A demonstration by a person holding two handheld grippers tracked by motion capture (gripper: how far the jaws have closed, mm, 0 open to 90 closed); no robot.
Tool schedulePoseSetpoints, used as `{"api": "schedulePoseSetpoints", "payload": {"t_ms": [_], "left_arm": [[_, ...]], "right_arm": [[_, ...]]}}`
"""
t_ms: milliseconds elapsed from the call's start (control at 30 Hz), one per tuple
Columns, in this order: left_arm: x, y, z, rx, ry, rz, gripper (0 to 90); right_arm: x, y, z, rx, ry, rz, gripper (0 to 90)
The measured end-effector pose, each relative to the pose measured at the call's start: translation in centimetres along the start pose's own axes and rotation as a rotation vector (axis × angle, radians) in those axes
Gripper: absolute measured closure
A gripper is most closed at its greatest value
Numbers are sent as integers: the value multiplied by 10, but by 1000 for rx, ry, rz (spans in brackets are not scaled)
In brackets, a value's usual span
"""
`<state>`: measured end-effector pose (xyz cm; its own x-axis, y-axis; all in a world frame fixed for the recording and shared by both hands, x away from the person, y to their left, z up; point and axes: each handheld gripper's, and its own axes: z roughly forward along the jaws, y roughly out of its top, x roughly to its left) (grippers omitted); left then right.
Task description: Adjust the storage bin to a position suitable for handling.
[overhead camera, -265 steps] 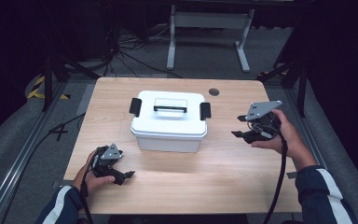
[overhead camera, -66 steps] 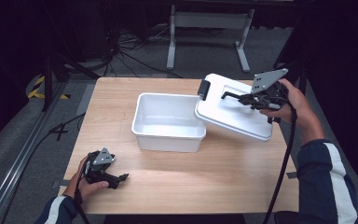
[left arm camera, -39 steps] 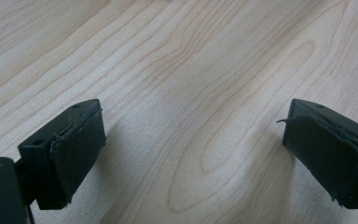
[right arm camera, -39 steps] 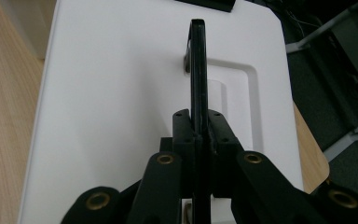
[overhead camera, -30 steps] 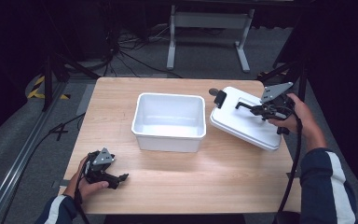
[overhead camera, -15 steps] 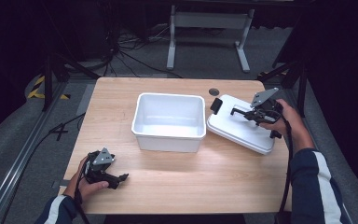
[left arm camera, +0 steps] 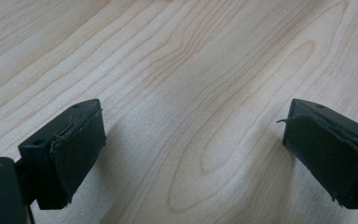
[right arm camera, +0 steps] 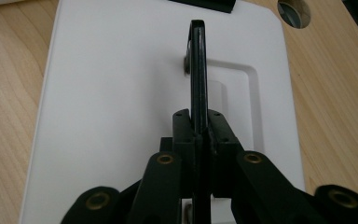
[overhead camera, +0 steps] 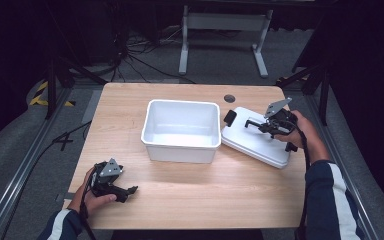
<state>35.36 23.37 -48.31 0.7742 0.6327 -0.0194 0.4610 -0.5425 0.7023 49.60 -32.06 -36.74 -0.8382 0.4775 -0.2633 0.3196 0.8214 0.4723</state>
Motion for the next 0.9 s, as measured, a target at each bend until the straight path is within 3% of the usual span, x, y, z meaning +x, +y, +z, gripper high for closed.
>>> {"api": "schedulePoseSetpoints", "payload": {"t_ms": [900], "left_arm": [[0, 0, 0, 0, 0, -1, 62]], "right_arm": [[-4, -11, 19, 28, 8, 37, 838]]}}
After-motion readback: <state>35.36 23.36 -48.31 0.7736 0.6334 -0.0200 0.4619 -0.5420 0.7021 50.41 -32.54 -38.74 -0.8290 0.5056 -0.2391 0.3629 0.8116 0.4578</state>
